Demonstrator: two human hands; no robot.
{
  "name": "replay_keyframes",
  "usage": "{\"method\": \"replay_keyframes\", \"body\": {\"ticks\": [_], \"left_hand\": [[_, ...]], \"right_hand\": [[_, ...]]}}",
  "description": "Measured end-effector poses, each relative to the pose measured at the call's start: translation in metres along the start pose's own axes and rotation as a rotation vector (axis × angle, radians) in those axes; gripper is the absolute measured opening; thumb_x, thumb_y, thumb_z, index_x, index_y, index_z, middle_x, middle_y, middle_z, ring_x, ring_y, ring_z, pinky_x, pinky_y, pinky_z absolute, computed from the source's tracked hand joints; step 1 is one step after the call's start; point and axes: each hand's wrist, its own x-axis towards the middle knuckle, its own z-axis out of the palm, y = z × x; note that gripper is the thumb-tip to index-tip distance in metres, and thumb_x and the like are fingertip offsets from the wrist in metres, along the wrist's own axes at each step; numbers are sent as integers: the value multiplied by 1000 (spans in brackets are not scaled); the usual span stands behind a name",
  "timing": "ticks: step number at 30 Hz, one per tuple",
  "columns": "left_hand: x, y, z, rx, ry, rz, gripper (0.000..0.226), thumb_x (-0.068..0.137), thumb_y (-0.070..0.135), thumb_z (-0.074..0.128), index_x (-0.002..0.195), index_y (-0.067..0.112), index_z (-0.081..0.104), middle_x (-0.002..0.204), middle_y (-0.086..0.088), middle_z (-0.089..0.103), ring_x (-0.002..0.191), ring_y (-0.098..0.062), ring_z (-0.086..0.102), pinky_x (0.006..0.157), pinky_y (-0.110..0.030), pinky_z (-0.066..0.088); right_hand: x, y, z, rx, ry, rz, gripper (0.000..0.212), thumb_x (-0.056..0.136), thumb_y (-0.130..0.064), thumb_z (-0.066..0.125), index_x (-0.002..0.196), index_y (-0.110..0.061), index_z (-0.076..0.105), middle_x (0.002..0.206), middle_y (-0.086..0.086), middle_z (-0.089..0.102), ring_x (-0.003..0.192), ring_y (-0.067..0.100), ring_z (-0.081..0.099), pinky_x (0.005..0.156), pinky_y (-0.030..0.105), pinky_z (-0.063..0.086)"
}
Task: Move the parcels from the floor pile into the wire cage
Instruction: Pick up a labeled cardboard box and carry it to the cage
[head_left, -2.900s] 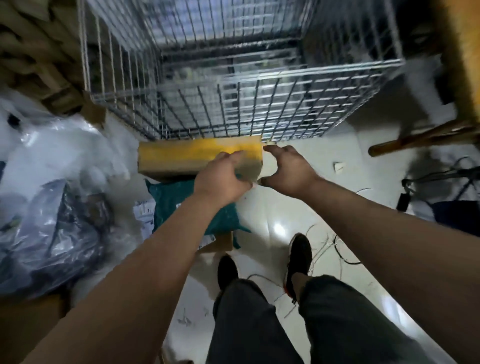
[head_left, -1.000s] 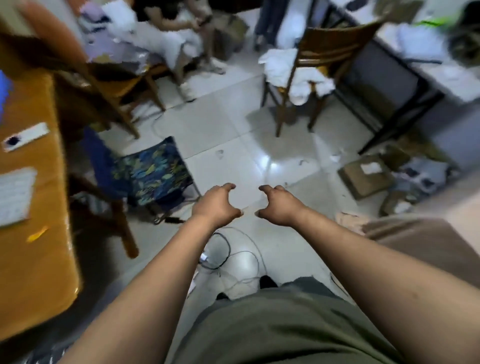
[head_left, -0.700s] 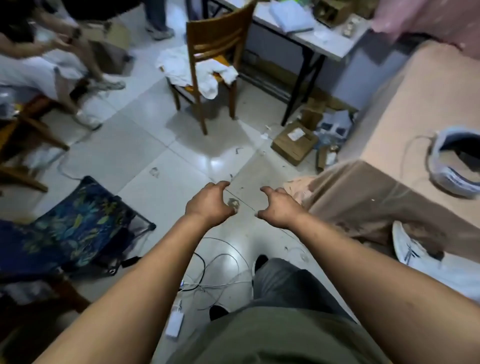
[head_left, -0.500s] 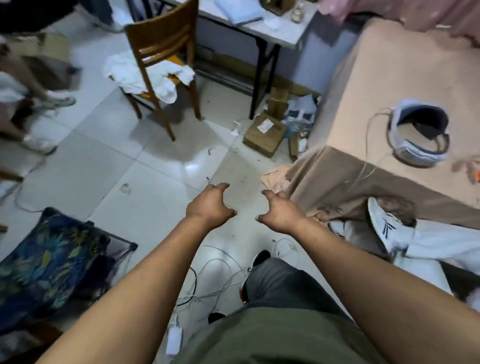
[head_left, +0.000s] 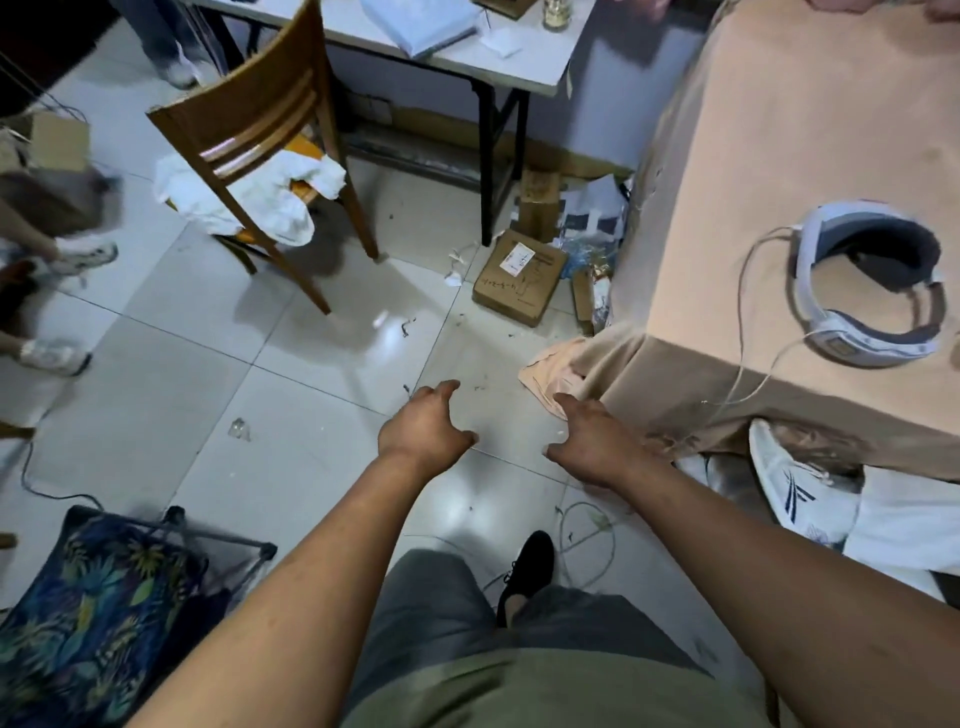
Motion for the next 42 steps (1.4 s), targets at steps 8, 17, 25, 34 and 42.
{"method": "replay_keyframes", "body": {"ticks": [8, 17, 25, 34, 42], "left_hand": [[60, -11, -29, 39, -24, -26, 79, 85, 49, 73, 153, 39, 35, 141, 6, 52, 124, -18, 57, 91, -34, 50], [171, -7, -74, 142, -105, 100, 86, 87, 48, 72, 158, 39, 25, 147, 0, 46, 124, -25, 57, 92, -39, 51], [305, 13, -90, 185, -139, 132, 87, 88, 48, 71, 158, 41, 20, 150, -5, 43, 128, -30, 55, 95, -47, 56], [494, 30, -35, 188, -148, 69, 94, 84, 56, 73, 160, 45, 18, 157, -7, 36, 135, -34, 48, 101, -49, 51], [693, 15, 57, 132, -165, -12, 103, 78, 62, 78, 158, 51, 14, 160, -14, 29, 139, -39, 44, 111, -53, 39]], "right_hand": [[51, -4, -19, 78, -47, 49, 86, 88, -39, 65, 160, -24, 21, 152, 16, 36, 134, 32, 47, 106, 35, 44], [124, -34, -54, 188, 25, 153, 93, 88, -34, 65, 163, -27, 10, 160, 16, 28, 144, 35, 37, 112, 38, 37], [243, -40, -97, 232, -3, 175, 95, 91, -32, 64, 163, -27, 4, 161, 21, 25, 146, 36, 35, 115, 39, 36], [445, 0, -124, 242, 15, 208, 99, 91, -33, 66, 162, -36, -3, 152, 20, 33, 135, 39, 44, 110, 41, 42], [650, 64, -87, 294, 75, 249, 107, 88, -44, 71, 157, -50, -11, 153, 15, 29, 132, 39, 45, 110, 45, 43]]}}
